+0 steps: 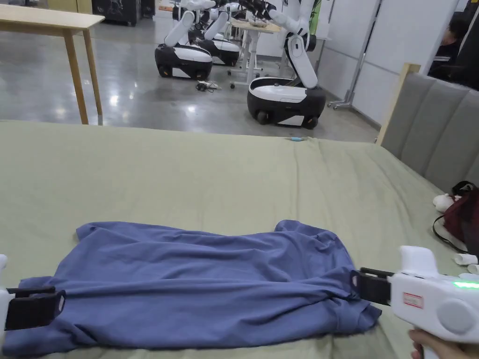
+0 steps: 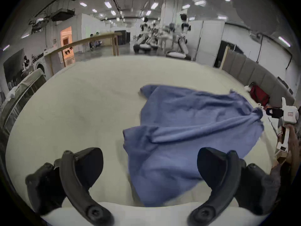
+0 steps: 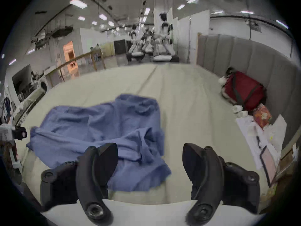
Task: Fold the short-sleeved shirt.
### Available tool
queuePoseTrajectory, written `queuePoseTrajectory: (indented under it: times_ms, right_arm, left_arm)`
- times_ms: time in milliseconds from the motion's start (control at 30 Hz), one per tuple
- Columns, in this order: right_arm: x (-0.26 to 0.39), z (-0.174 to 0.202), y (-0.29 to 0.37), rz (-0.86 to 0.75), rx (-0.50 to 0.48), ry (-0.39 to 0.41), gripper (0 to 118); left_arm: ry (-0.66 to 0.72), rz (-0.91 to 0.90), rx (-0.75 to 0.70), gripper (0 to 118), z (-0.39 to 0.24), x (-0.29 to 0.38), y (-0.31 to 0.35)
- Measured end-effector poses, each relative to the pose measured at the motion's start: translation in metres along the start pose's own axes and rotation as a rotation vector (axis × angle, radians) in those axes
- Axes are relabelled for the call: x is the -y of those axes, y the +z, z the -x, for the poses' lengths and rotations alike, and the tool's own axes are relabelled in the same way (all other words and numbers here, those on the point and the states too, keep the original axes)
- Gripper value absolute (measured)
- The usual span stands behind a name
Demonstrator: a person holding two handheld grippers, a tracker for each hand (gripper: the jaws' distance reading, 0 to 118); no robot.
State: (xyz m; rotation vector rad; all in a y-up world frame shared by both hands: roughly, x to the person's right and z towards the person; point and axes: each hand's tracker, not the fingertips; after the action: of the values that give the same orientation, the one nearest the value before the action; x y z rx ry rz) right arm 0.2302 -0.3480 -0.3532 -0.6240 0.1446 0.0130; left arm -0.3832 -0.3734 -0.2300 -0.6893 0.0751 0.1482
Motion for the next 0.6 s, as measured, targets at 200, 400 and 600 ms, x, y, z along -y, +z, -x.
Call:
queuePoseTrajectory:
  times_ms: [200,400,600]
  right_arm:
    - [0.051,0.004,0.122,-0.069,-0.052,-0.021,86]
    - [0.098,0.020,0.166,-0.077,-0.026,-0.015,3]
    - [0.103,0.028,0.172,-0.059,-0.089,-0.039,3]
  left_arm:
    - [0.002,-0.070,-0.023,103,-0.012,0.047,0.080]
    - [0.090,-0.126,-0.039,0,-0.025,0.105,0.127]
    - [0.081,-0.093,-0.082,0,-0.029,0.085,0.104]
